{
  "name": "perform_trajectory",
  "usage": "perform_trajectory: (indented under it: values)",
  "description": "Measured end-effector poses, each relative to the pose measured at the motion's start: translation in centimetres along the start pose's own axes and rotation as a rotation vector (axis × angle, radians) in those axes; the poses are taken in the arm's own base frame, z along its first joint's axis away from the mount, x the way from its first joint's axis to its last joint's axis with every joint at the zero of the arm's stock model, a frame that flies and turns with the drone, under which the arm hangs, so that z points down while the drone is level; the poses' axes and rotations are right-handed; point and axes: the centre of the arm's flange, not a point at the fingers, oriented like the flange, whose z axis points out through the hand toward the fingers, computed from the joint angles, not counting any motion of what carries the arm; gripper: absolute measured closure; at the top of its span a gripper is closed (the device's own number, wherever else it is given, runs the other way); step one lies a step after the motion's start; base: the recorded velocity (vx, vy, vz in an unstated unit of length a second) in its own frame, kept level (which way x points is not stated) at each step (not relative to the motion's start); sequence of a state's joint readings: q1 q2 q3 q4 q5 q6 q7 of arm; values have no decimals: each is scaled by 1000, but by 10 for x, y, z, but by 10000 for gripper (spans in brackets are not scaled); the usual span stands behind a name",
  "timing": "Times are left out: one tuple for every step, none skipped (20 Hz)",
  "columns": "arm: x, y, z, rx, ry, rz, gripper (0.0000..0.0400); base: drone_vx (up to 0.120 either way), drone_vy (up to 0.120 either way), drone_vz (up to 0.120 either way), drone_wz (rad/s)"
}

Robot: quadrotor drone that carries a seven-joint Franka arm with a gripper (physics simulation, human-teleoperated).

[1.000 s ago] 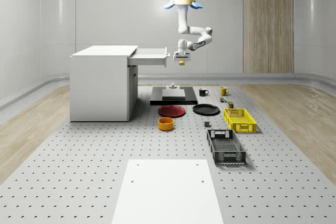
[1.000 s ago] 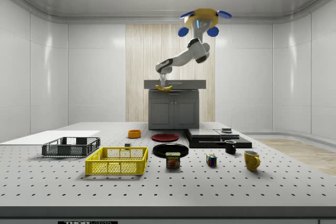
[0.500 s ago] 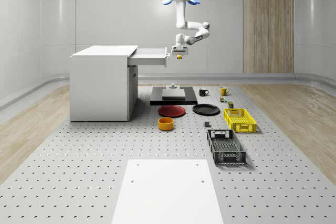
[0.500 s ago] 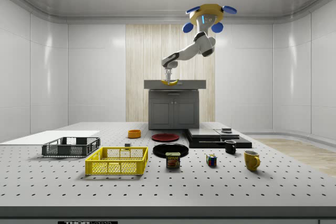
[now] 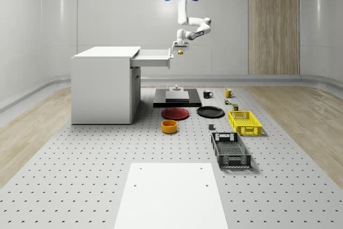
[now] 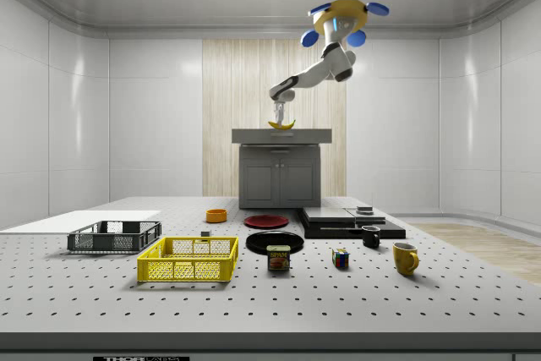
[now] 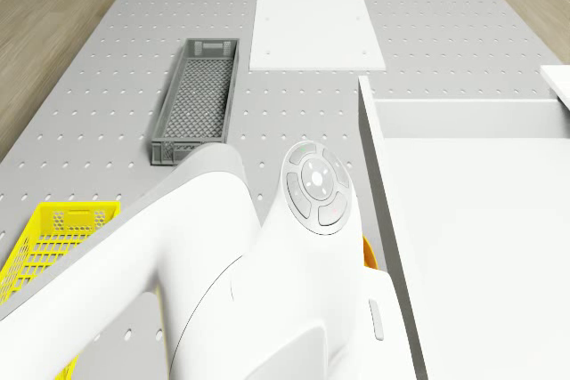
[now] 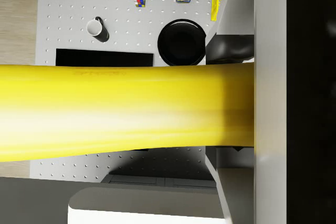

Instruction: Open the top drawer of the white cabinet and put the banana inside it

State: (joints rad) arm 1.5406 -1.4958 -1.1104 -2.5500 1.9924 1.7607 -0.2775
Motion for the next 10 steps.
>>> perform_trajectory:
  values:
    - [0,0,0,0,0,0,210,-120,-120,120,0]
    - [0,0,0,0,0,0,210,-120,-120,120,0]
    - [0,0,0,0,0,0,210,-120,-120,120,0]
    - [0,0,0,0,0,0,210,-120,-120,120,0]
    - [0,0,0,0,0,0,210,-120,-120,120,0]
    - [0,0,0,0,0,0,210,-120,-120,120,0]
    - [0,0,0,0,0,0,210,-120,-120,120,0]
    - [0,0,0,0,0,0,210,-120,-120,120,0]
    - [0,0,0,0,0,0,210,-120,-120,120,0]
    - [0,0,0,0,0,0,210,0,-120,40,0]
